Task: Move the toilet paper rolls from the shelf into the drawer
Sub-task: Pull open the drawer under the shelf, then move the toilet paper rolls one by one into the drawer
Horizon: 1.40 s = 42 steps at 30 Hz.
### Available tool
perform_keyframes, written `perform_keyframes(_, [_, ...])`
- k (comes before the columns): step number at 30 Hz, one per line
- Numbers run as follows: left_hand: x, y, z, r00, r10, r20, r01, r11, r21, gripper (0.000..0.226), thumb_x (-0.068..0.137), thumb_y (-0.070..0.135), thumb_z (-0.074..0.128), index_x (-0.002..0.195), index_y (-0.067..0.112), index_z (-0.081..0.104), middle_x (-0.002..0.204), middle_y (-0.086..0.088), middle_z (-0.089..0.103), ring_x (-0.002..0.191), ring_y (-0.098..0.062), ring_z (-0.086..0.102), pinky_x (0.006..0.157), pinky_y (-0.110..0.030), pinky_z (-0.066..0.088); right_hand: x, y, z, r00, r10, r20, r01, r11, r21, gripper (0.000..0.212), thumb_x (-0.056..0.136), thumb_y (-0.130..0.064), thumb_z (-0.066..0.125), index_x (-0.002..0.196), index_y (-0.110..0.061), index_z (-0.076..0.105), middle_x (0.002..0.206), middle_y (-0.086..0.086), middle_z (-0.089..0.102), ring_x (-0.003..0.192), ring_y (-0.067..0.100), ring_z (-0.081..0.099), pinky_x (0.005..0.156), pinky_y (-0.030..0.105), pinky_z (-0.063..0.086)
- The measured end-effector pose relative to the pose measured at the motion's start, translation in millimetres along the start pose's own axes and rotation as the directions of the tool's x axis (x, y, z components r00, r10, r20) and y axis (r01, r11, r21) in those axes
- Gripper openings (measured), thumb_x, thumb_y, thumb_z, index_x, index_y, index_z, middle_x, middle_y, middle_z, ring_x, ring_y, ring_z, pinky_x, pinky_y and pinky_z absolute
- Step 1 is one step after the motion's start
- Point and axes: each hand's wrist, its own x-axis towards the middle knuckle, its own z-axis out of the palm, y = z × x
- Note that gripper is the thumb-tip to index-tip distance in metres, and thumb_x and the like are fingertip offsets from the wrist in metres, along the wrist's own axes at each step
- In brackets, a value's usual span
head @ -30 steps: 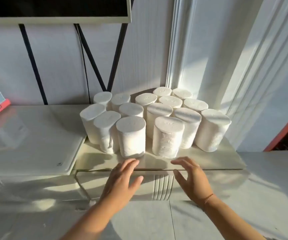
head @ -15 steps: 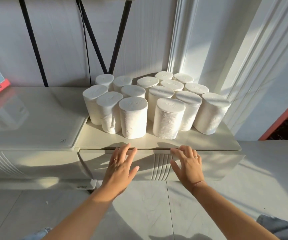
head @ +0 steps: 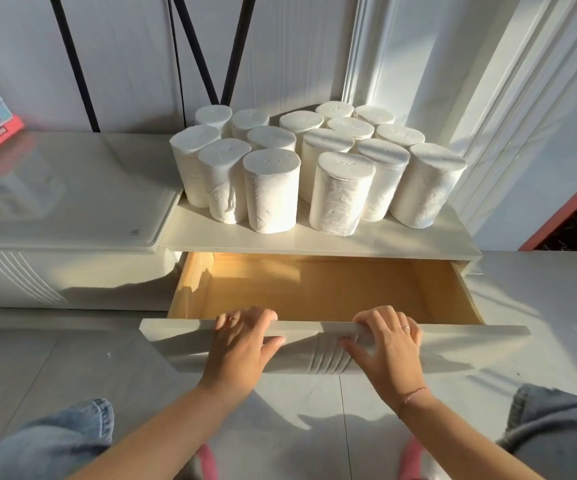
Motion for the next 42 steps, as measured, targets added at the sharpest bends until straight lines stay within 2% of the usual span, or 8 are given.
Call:
perform_keyframes(5, [-23.0,10.1,-28.9,0.998,0.046,0.042,-0.042,0.995,-0.086,0.032,0.067,0.034,0.081,0.082,0.015,0.060,0.075,0.007,0.063,0.066,-0.022,0.060,0.062,-0.023,0.038,-27.8,-4.6,-14.4,0.998,0.020,0.065,-0.020,1.000,-0.007,0.032,0.066,-0.045,0.081,0.086,-0.027,0.063,0.088,-0.010,0.055,0.090,0.019,0.053,0.081,0.028,0.023])
perform_keyframes(9, [-39.0,12.1,-34.1,0.981,0.001,0.193,0.032,0.986,-0.166,0.029,0.079,0.044,0.067,0.089,0.021,0.052,0.085,0.010,0.055,0.082,-0.019,0.050,0.067,-0.029,0.030,-47.1,-7.0,-23.1,0.995,0.009,0.102,-0.010,1.000,0.006,0.033,0.065,-0.045,0.081,0.083,-0.025,0.061,0.087,-0.011,0.053,0.089,0.018,0.052,0.076,0.029,0.023])
perform_keyframes(22, [-62.3,17.1,-52.0,0.893,0.069,0.445,0.011,0.984,-0.175,0.031,0.076,0.055,0.063,0.080,0.032,0.041,0.080,0.017,0.052,0.070,0.003,0.043,0.056,-0.016,0.026,-86.4,-12.6,-41.7,0.977,-0.027,0.211,0.018,0.999,0.049,0.034,0.064,-0.039,0.083,0.073,-0.027,0.053,0.078,-0.013,0.051,0.080,0.015,0.048,0.073,0.030,0.034])
perform_keyframes(29, [-56.5,7.8,-54.2,0.810,0.111,0.575,0.032,0.972,-0.232,0.038,0.070,0.069,0.059,0.083,0.037,0.045,0.081,0.019,0.052,0.072,0.002,0.047,0.057,-0.018,0.032,-59.6,-24.2,-57.1,0.882,-0.113,0.457,0.122,0.992,0.009,0.050,0.066,-0.078,0.052,0.081,-0.031,0.054,0.082,-0.016,0.053,0.079,0.007,0.051,0.073,0.024,0.038])
perform_keyframes(33, [-29.3,-17.1,-59.6,0.839,0.059,0.541,0.125,0.947,-0.297,0.056,0.063,0.085,0.045,0.099,0.043,0.052,0.097,0.027,0.055,0.093,0.006,0.052,0.079,-0.021,0.045,-4.2,-55.5,-57.2,0.946,-0.212,0.245,0.167,0.967,0.193,0.067,0.070,-0.066,0.062,0.115,-0.017,0.058,0.105,-0.004,0.056,0.094,0.011,0.053,0.086,0.022,0.042])
perform_keyframes(37, [5.6,-65.5,-53.5,0.985,-0.087,0.147,0.121,0.962,-0.245,0.049,0.085,0.061,0.043,0.117,0.025,0.055,0.115,0.009,0.060,0.106,-0.010,0.054,0.082,-0.027,0.042,64.9,-96.4,-34.0,0.983,-0.178,0.046,0.153,0.930,0.334,0.071,0.078,-0.044,0.073,0.134,-0.012,0.043,0.131,0.006,0.048,0.117,0.017,0.051,0.102,0.026,0.041])
perform_keyframes(40, [21.5,-100.4,-41.6,0.950,-0.305,0.062,0.311,0.916,-0.253,0.045,0.090,0.045,0.049,0.128,0.020,0.048,0.130,-0.002,0.054,0.118,-0.023,0.049,0.090,-0.033,0.038,111.8,-123.8,-9.8,0.986,-0.118,-0.117,0.156,0.898,0.412,0.077,0.079,-0.035,0.076,0.138,-0.003,0.038,0.135,0.014,0.043,0.127,0.025,0.044,0.110,0.032,0.035])
perform_keyframes(42, [23.8,-114.5,-34.0,0.919,-0.370,0.134,0.393,0.865,-0.311,0.057,0.087,0.057,0.042,0.135,0.026,0.039,0.141,0.006,0.042,0.127,-0.017,0.038,0.097,-0.034,0.031,141.1,-138.4,3.1,0.979,-0.069,-0.190,0.151,0.876,0.458,0.085,0.077,-0.034,0.078,0.142,0.000,0.033,0.140,0.017,0.039,0.133,0.027,0.036,0.114,0.027,0.027])
